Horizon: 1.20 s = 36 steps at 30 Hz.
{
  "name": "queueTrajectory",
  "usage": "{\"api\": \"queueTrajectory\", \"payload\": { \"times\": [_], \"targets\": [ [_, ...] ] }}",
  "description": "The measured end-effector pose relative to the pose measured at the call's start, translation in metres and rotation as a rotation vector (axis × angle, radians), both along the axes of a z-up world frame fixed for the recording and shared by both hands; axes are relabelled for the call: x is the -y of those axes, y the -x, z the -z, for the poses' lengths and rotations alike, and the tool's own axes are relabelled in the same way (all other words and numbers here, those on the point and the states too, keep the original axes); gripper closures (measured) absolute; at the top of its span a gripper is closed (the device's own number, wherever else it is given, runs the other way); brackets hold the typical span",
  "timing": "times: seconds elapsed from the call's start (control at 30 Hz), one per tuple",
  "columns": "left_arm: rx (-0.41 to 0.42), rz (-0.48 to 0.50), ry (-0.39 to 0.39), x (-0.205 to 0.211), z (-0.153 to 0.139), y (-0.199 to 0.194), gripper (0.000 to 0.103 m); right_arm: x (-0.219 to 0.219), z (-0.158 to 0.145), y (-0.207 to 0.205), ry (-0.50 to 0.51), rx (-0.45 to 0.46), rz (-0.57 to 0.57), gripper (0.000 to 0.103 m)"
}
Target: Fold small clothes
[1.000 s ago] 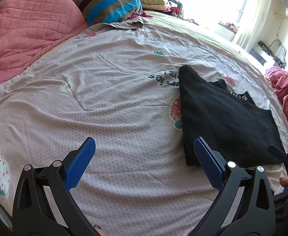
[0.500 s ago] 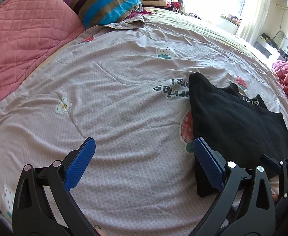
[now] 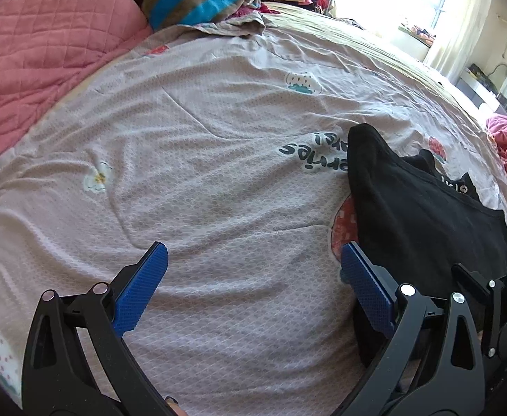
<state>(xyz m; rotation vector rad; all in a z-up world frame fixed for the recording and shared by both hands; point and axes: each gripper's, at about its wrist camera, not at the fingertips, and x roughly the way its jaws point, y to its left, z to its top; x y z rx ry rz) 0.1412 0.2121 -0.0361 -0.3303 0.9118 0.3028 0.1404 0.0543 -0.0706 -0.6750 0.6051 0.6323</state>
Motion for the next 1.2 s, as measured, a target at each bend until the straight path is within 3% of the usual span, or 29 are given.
{"api": "queueTrajectory", "payload": {
  "times": [0.2, 0.33, 0.4, 0.43, 0.5, 0.63, 0.8, 0.9, 0.97, 1.03, 1.13, 1.2],
  "targets": [
    [0.011, -0.022, 0.110, -0.005, 0.003, -0.020, 0.009, -0.004, -0.004, -0.008, -0.024, 0.028, 0.015, 0.005],
    [0.023, -0.020, 0.187, -0.006, -0.002, -0.038, 0.009, 0.009, -0.016, -0.006, -0.092, 0.067, 0.030, 0.010],
    [0.020, -0.004, 0.237, -0.003, -0.003, -0.046, 0.009, 0.015, -0.019, -0.003, -0.103, 0.068, 0.027, 0.027],
    [0.019, 0.013, 0.279, -0.002, -0.003, -0.051, 0.010, 0.019, -0.020, -0.002, -0.107, 0.069, 0.025, 0.031],
    [0.018, 0.031, 0.331, 0.002, -0.002, -0.058, 0.010, 0.025, -0.020, -0.001, -0.118, 0.064, 0.018, 0.052],
    [-0.016, 0.047, 0.373, 0.013, 0.007, -0.074, 0.010, 0.032, -0.022, 0.005, -0.151, 0.030, -0.032, 0.085],
    [-0.044, 0.078, 0.435, 0.025, 0.017, -0.087, 0.010, 0.035, -0.025, 0.012, -0.164, 0.038, -0.041, 0.090],
    [-0.029, 0.110, 0.430, 0.037, 0.014, -0.090, 0.010, 0.044, -0.031, 0.013, -0.212, 0.029, -0.036, 0.091],
    [-0.007, 0.135, 0.430, 0.045, 0.009, -0.091, 0.017, 0.053, -0.037, 0.013, -0.254, 0.021, -0.029, 0.091],
    [0.004, 0.169, 0.446, 0.055, 0.003, -0.092, 0.052, 0.062, -0.042, 0.014, -0.295, 0.014, -0.019, 0.092],
    [0.022, 0.212, 0.414, 0.072, -0.010, -0.094, 0.071, 0.075, -0.050, 0.017, -0.335, 0.032, 0.002, 0.093],
    [0.041, 0.234, 0.390, 0.083, -0.021, -0.094, 0.078, 0.085, -0.056, 0.017, -0.359, 0.048, 0.021, 0.093]
  ]
}}
